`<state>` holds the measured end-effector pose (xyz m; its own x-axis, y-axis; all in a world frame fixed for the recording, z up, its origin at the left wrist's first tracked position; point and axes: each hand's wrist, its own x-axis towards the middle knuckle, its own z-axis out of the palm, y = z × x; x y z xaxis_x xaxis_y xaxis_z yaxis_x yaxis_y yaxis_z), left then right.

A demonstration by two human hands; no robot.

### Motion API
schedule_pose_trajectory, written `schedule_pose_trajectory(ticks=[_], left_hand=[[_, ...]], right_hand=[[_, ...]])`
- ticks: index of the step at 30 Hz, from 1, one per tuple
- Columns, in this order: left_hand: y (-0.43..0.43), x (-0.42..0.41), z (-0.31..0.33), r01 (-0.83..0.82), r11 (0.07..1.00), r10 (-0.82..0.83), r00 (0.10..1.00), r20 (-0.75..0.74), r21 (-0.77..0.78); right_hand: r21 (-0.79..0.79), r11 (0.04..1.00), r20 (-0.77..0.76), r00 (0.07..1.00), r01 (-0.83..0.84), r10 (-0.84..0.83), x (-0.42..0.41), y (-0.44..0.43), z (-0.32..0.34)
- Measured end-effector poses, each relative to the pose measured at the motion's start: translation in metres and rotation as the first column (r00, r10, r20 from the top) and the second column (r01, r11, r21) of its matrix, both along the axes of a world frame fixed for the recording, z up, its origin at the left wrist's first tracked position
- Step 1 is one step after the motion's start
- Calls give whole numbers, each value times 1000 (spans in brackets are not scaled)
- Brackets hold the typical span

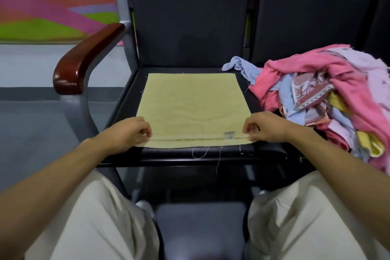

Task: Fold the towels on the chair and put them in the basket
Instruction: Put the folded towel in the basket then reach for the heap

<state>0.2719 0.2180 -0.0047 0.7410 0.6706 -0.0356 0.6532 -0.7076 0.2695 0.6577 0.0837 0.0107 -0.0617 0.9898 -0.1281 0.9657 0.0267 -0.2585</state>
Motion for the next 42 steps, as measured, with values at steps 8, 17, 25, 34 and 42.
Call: schedule_pose_trajectory(ticks=[8, 17, 25, 34, 42], left_hand=[[-1, 18, 7, -282, 957, 261, 938, 230, 64], [-12, 3, 0, 13, 999, -17, 995, -94, -37], [-4, -1, -2, 77, 995, -83, 992, -98, -64], [-5, 3, 0, -67, 995, 75, 992, 105, -74], [13, 12, 2, -183, 965, 232, 930, 284, -188]], right_hand=[[271, 960, 115, 988, 71, -105, -5, -4, 10], [8, 996, 148, 985, -86, 84, -12, -18, -1], [3, 998, 42, 997, -63, 63, -10, -11, -8], [43, 996, 72, 995, -78, 75, -5, 1, -12], [74, 997, -5, 1000, 23, -23, -4, 16, -19]])
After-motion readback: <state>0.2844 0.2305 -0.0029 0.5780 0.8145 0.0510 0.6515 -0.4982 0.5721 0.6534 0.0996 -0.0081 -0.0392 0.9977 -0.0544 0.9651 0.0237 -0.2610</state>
